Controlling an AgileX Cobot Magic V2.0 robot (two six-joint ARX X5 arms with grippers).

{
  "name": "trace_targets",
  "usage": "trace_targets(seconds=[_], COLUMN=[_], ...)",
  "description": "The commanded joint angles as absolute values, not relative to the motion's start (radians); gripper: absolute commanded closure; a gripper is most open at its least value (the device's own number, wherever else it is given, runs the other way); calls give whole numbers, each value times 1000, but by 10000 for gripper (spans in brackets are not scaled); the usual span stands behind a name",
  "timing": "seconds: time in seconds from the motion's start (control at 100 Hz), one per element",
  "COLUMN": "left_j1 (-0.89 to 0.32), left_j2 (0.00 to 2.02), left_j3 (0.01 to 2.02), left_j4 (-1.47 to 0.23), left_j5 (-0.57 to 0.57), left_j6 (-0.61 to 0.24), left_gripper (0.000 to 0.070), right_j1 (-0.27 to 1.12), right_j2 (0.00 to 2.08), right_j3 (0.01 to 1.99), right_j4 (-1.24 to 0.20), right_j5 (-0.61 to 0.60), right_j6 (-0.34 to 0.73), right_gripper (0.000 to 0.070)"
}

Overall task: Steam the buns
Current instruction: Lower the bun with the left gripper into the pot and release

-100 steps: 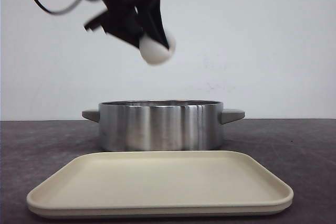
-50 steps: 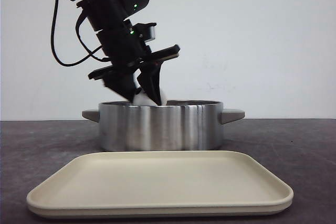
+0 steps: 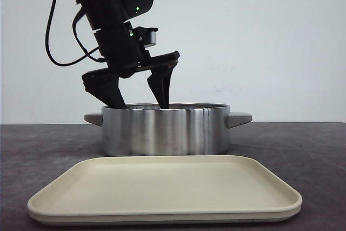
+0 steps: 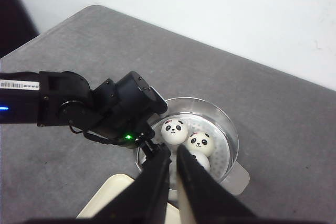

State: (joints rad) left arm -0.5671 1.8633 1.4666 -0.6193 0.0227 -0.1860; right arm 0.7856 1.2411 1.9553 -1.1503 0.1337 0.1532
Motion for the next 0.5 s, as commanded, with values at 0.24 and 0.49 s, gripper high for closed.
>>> trace_targets(seconds=[0.24, 0.49], left_j1=[-608, -617], left_j2=[1611, 1254], left_j3=[1497, 1479], left_j4=[-574, -600], left_j5=[18, -1], left_j6=[-203, -161], left_gripper=[690, 690], right_j1=[796, 797], right_j2=[1233, 1136], right_j3=[1777, 1368], right_j4=[-1065, -708], right_j5=[270, 261], right_j6=[123, 123], right_gripper=[683, 683])
